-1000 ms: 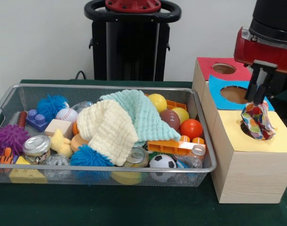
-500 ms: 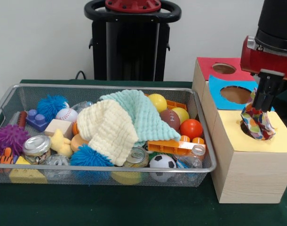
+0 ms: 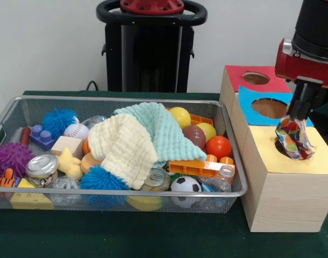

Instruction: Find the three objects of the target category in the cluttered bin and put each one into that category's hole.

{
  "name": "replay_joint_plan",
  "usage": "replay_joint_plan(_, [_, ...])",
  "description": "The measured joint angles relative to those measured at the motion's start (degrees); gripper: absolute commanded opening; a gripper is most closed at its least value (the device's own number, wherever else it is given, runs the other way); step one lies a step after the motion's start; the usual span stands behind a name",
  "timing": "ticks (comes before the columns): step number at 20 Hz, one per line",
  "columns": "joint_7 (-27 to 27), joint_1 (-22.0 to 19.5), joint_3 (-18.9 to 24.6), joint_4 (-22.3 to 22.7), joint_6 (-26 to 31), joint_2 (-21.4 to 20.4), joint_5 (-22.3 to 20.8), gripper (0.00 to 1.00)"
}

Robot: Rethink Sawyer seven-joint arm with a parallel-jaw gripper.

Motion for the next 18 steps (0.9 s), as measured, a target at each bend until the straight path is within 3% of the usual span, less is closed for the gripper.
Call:
replay_joint_plan(5, [0.00, -0.12, 0.47, -0.01, 4.13, 0.10, -0.15, 0.00])
replay_joint_plan(18, [0.00, -2.30, 3.63, -0.58, 4.33, 4.79, -0.40, 0.00])
